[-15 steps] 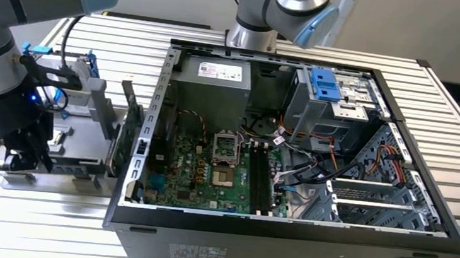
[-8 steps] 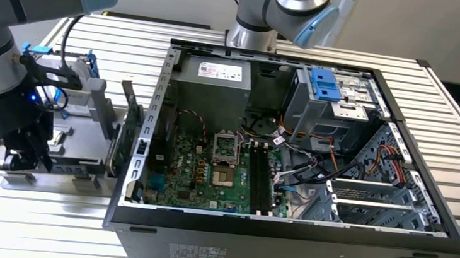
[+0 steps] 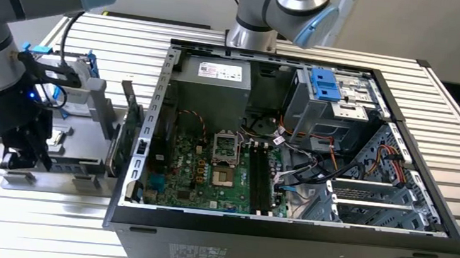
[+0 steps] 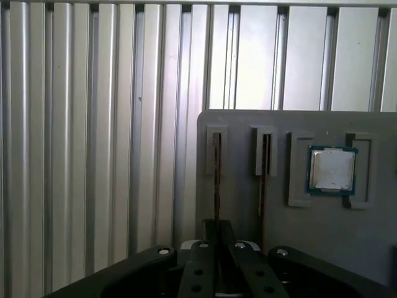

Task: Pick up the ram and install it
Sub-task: 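Pick up the ram and move it above insertion slot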

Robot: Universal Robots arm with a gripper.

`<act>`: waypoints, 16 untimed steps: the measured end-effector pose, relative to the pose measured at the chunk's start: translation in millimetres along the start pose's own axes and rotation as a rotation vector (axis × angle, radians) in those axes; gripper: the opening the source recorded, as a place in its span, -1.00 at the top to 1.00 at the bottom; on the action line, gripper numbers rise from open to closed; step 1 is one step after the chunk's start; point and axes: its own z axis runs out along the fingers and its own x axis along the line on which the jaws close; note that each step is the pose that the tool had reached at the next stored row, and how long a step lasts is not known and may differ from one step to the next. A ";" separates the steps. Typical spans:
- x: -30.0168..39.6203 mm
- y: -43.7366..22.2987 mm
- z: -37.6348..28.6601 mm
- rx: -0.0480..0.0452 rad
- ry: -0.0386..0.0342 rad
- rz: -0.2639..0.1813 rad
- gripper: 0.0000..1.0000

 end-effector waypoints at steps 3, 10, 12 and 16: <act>0.2 0.0 -2.6 0.0000 -0.0005 0.000 1.00; 0.7 0.2 -9.8 0.0000 -0.0021 0.000 1.00; 0.8 0.3 -11.1 0.0000 -0.0021 0.001 1.00; 1.0 0.5 -14.2 -0.0001 -0.0021 0.001 1.00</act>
